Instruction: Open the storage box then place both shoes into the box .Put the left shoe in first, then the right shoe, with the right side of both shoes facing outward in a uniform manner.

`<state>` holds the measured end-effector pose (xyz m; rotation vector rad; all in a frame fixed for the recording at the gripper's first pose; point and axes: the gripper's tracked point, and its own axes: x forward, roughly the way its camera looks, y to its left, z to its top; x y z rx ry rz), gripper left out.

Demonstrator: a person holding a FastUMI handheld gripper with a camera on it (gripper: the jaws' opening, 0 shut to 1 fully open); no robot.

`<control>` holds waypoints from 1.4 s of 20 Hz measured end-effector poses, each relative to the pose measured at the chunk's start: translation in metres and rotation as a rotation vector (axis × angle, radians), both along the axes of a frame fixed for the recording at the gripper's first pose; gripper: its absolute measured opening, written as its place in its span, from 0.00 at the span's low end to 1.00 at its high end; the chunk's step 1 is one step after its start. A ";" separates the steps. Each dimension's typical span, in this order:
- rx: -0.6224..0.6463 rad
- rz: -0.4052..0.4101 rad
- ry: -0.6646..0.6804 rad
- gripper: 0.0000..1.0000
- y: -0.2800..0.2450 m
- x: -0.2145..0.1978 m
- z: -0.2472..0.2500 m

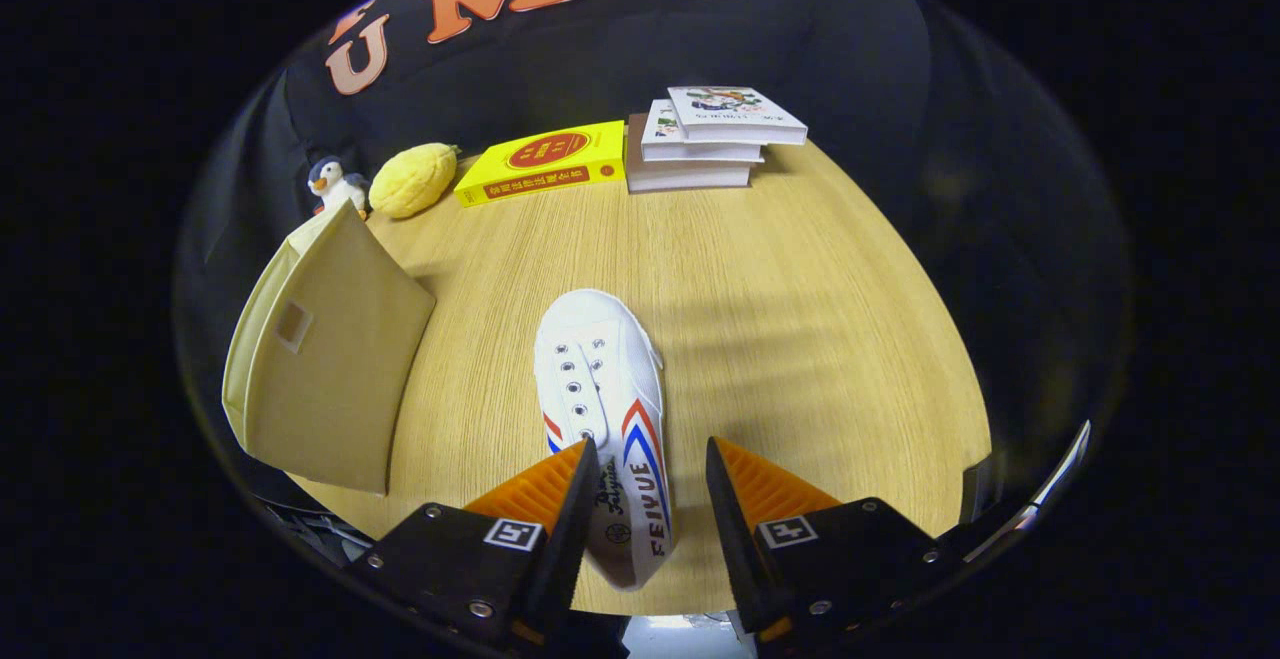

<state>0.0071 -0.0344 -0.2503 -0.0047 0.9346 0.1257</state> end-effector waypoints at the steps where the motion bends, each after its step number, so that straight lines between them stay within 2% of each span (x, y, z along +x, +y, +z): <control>1: 0.010 0.007 0.019 0.61 0.001 -0.001 -0.006; 2: 0.014 0.018 0.034 0.55 0.001 -0.001 -0.010; 7: 0.024 0.066 0.090 0.42 0.005 0.003 -0.030; 8: 0.022 0.067 0.099 0.35 0.006 0.004 -0.033; 17: 0.071 0.079 0.095 0.32 0.007 0.009 -0.042; 19: 0.054 0.094 0.059 0.28 0.006 0.011 -0.042; 20: 0.047 0.095 0.038 0.23 0.004 0.012 -0.041; 21: 0.053 0.077 0.030 0.19 0.002 0.013 -0.040; 22: 0.080 0.052 0.034 0.05 0.001 0.013 -0.040; 23: 0.108 0.028 0.040 0.01 0.001 0.014 -0.043; 28: 0.288 -0.073 0.052 0.00 0.016 0.009 -0.034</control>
